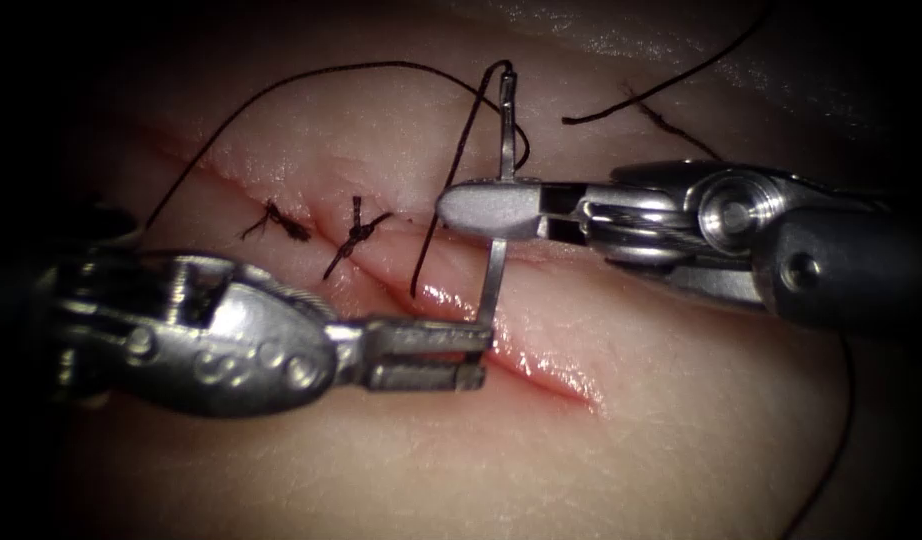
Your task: Wound Closure
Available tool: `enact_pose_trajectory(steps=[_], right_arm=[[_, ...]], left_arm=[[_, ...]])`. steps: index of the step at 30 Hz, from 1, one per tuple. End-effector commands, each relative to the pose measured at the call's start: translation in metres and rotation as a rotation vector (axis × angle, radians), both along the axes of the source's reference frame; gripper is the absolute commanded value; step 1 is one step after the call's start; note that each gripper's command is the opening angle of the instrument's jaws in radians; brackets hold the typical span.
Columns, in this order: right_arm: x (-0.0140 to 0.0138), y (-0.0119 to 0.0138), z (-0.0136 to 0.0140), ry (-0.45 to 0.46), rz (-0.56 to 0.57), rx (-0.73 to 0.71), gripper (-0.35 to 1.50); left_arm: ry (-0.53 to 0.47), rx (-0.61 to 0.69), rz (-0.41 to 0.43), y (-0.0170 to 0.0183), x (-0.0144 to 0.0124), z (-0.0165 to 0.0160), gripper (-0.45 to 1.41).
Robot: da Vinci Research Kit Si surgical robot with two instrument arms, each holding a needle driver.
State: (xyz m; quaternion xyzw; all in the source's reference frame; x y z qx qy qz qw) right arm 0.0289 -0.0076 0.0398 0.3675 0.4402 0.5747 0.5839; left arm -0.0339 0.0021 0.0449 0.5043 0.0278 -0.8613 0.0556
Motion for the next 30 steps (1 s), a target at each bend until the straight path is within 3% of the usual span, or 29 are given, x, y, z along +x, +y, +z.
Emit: enact_pose_trajectory(steps=[1,4,8,11,13,14,18,19,23,30], right_arm=[[0.0007,0.0003,0.0005,-0.004,-0.001,-0.024,-0.35],[0.0006,0.0003,0.0007,-0.027,0.004,-0.080,-0.35],[0.0004,0.0007,0.0010,-0.065,0.049,-0.160,-0.35],[0.0002,0.0008,0.0011,-0.112,0.086,-0.221,-0.35],[0.0001,0.0006,0.0013,-0.131,0.099,-0.251,-0.35],[0.0001,0.0005,0.0013,-0.139,0.102,-0.263,-0.35],[0.0003,-0.0001,0.0015,-0.152,0.080,-0.323,-0.35],[0.0003,-0.0001,0.0015,-0.155,0.073,-0.340,-0.35],[0.0003,-0.0002,0.0014,-0.156,0.064,-0.374,-0.35],[0.0003,-0.0002,0.0014,-0.159,0.055,-0.408,-0.35]], left_arm=[[0.001,0.031,-0.019,-0.0001,-0.0004,0.0005,0.96],[-0.017,0.142,-0.084,0.0003,-0.0003,0.0002,1.25],[-0.045,0.260,-0.147,0.0007,0.0006,-0.0003,1.26],[-0.054,0.352,-0.149,0.0007,0.0020,-0.0003,1.06],[-0.070,0.425,-0.118,0.0007,0.0030,0.0000,0.83],[-0.070,0.450,-0.107,0.0007,0.0034,0.0002,0.66],[-0.008,0.569,-0.060,0.0008,0.0047,0.0017,-0.32],[0.019,0.600,-0.054,0.0008,0.0050,0.0024,-0.45],[0.116,0.677,-0.052,0.0006,0.0055,0.0054,-0.45],[0.264,0.670,-0.078,0.0000,0.0055,0.0105,-0.45]])
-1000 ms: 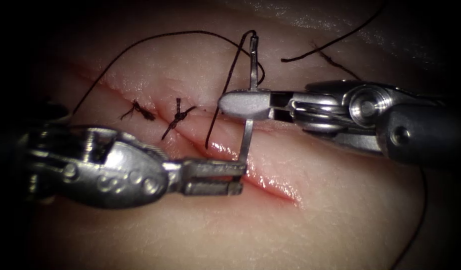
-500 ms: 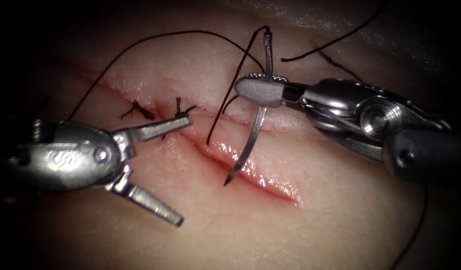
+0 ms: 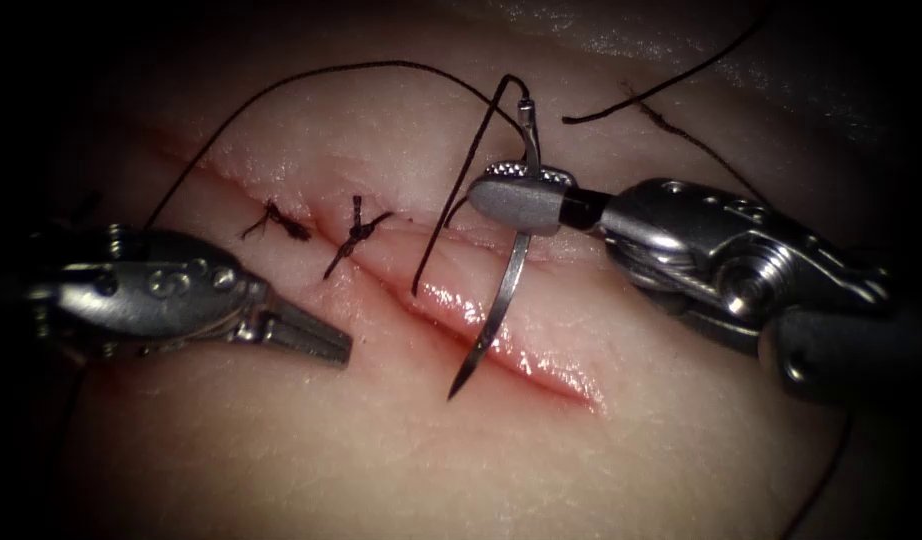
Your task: Wound Closure
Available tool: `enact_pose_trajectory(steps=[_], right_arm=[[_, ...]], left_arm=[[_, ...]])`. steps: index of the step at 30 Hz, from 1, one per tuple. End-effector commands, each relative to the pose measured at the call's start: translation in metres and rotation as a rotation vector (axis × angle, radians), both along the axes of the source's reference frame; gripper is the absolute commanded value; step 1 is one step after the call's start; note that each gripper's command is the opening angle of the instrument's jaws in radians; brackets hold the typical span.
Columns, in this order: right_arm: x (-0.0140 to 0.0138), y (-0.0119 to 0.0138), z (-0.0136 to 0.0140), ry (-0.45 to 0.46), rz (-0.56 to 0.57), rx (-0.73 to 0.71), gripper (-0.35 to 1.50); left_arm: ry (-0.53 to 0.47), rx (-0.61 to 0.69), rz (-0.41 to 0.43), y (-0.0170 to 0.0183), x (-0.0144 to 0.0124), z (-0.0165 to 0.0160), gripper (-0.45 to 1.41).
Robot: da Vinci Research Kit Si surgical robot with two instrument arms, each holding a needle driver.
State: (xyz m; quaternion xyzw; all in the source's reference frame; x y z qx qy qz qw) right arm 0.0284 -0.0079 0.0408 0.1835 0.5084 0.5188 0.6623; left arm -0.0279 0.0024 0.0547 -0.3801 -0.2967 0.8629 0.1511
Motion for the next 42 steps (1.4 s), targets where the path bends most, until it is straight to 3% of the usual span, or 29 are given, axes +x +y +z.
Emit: enact_pose_trajectory(steps=[1,13,21,28,30,32,42], right_arm=[[0.0008,0.0000,0.0003,0.001,-0.002,-0.004,-0.35],[0.0009,0.0000,0.0001,-0.002,-0.010,-0.031,-0.35],[0.0009,0.0000,0.0001,-0.006,-0.014,-0.042,-0.35],[0.0012,-0.0004,0.0006,-0.016,-0.021,-0.068,-0.35],[0.0014,-0.0006,0.0008,-0.019,-0.023,-0.076,-0.35],[0.0017,-0.0012,0.0012,-0.028,-0.027,-0.105,-0.35],[0.0028,-0.0020,0.0022,-0.068,-0.094,-0.226,-0.35]], left_arm=[[0.014,-0.006,0.009,-0.0002,-0.0006,0.0010,-0.45],[0.073,-0.038,0.007,0.0043,-0.0018,0.0038,-0.45],[0.080,-0.001,0.074,0.0024,-0.0027,0.0055,-0.45],[0.124,0.004,0.082,0.0012,-0.0033,0.0069,-0.45],[0.152,0.008,0.084,0.0013,-0.0036,0.0073,-0.45],[0.188,-0.007,0.076,0.0020,-0.0040,0.0077,-0.25],[0.380,-0.112,0.029,0.0049,-0.0051,0.0089,-0.21]])
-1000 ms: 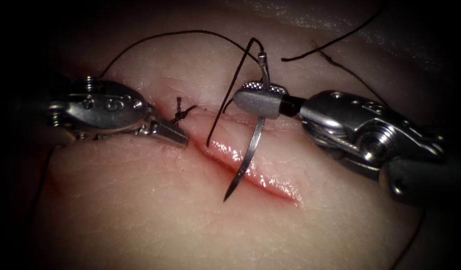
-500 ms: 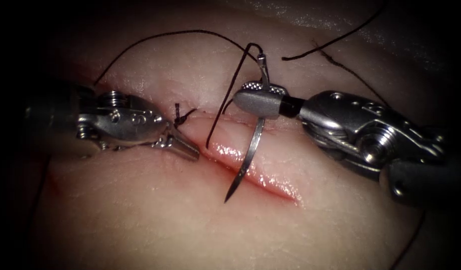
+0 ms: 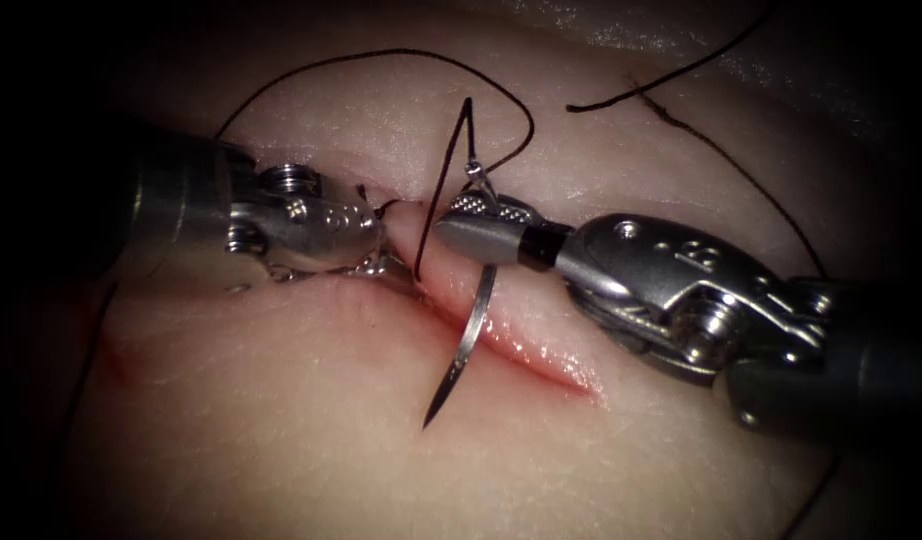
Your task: Wound Closure
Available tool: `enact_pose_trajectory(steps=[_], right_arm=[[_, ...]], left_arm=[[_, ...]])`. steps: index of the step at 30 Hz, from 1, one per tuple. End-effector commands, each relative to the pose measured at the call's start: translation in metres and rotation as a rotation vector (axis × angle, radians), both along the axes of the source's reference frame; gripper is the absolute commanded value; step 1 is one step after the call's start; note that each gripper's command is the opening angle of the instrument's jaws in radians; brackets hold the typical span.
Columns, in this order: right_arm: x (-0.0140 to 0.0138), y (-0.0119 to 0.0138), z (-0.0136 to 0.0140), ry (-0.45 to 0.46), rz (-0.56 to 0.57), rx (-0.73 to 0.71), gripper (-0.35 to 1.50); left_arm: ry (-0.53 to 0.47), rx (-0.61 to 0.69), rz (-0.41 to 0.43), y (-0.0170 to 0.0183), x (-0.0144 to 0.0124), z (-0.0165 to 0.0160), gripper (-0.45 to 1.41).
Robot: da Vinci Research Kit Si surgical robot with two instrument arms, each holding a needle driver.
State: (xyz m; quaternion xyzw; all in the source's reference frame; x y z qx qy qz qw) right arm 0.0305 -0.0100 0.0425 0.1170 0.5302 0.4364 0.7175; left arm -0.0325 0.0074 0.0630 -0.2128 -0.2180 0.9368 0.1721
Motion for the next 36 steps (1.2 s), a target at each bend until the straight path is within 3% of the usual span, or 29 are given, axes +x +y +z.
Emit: enact_pose_trajectory(steps=[1,8,12,14,15,17,23,36], right_arm=[[0.0007,0.0001,0.0006,-0.008,-0.010,-0.027,-0.35],[0.0010,0.0004,0.0017,-0.040,-0.032,-0.103,-0.35],[0.0012,0.0010,0.0019,-0.063,-0.027,-0.154,-0.35],[0.0014,0.0014,0.0019,-0.074,-0.025,-0.181,-0.35],[0.0015,0.0017,0.0020,-0.078,-0.023,-0.198,-0.35],[0.0015,0.0019,0.0020,-0.095,-0.028,-0.228,-0.35],[0.0014,0.0015,0.0019,-0.113,-0.002,-0.311,-0.35],[0.0035,-0.0023,0.0040,-0.203,-0.039,-0.521,-0.35]], left_arm=[[0.028,0.002,0.013,-0.0001,-0.0006,0.0006,-0.21],[0.194,-0.031,0.146,-0.0007,-0.0006,0.0004,-0.45],[0.237,0.013,0.231,-0.0020,-0.0008,-0.0001,-0.45],[0.234,0.045,0.248,-0.0025,-0.0010,-0.0005,0.47],[0.229,0.052,0.258,-0.0027,-0.0012,-0.0008,0.81],[0.217,0.048,0.268,-0.0029,-0.0015,-0.0011,0.93],[0.150,0.055,0.246,-0.0028,-0.0021,-0.0023,0.94],[0.070,0.056,0.231,-0.0026,-0.0015,-0.0035,0.73]])
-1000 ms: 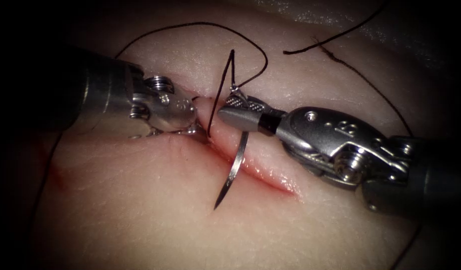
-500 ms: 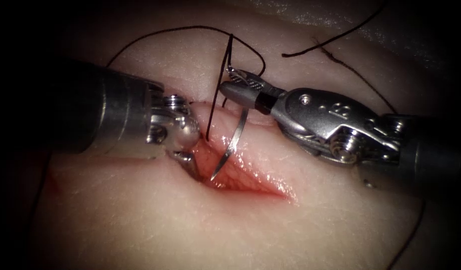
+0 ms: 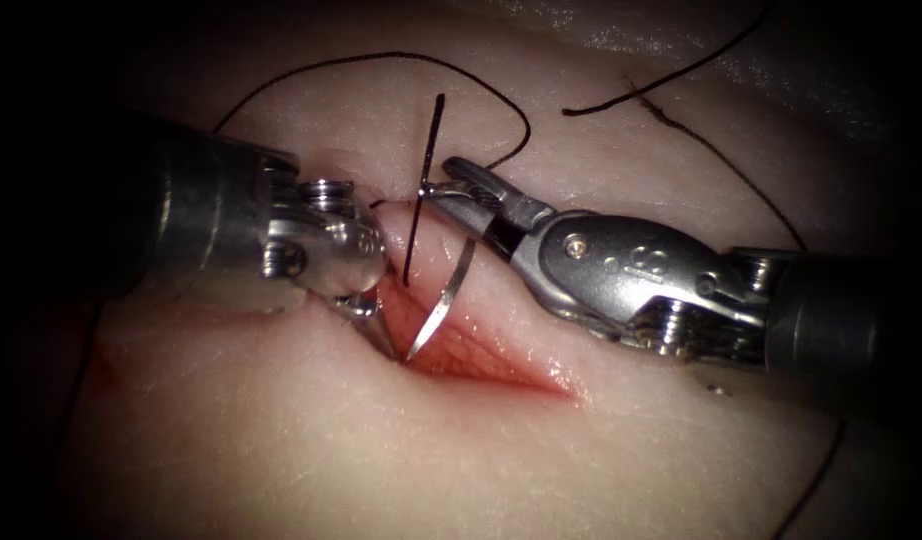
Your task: Wound Closure
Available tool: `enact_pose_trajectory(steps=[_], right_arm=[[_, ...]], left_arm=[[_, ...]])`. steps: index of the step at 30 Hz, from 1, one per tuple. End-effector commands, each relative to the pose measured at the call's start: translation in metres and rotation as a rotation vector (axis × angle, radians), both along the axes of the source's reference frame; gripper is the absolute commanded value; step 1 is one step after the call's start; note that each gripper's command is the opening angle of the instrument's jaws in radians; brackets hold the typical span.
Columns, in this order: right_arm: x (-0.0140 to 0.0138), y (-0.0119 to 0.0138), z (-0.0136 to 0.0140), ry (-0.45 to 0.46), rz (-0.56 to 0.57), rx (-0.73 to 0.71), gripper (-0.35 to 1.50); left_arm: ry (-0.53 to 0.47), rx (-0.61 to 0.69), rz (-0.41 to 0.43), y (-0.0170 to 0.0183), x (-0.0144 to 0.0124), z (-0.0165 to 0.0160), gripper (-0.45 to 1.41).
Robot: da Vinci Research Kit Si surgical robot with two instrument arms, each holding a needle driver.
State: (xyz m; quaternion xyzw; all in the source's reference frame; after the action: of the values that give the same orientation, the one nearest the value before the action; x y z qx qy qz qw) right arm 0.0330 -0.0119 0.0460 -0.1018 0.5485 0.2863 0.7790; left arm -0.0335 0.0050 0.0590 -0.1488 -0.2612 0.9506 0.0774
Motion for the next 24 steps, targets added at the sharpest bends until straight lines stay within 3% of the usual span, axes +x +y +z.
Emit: enact_pose_trajectory(steps=[1,10,19,24], right_arm=[[0.0012,-0.0007,0.0006,-0.031,-0.005,-0.042,-0.35],[0.0031,-0.0009,0.0003,-0.042,0.018,-0.065,-0.35],[0.0036,-0.0001,-0.0003,-0.036,0.035,-0.061,-0.35],[0.0033,0.0002,-0.0004,-0.034,0.039,-0.061,-0.35]], left_arm=[[-0.003,0.001,-0.005,-0.0002,-0.0005,0.0005,0.73],[-0.037,0.006,-0.032,-0.0001,-0.0004,-0.0004,0.64],[-0.102,-0.065,-0.122,0.0017,0.0008,-0.0065,0.47],[-0.097,-0.089,-0.154,0.0010,0.0019,-0.0093,0.29]])
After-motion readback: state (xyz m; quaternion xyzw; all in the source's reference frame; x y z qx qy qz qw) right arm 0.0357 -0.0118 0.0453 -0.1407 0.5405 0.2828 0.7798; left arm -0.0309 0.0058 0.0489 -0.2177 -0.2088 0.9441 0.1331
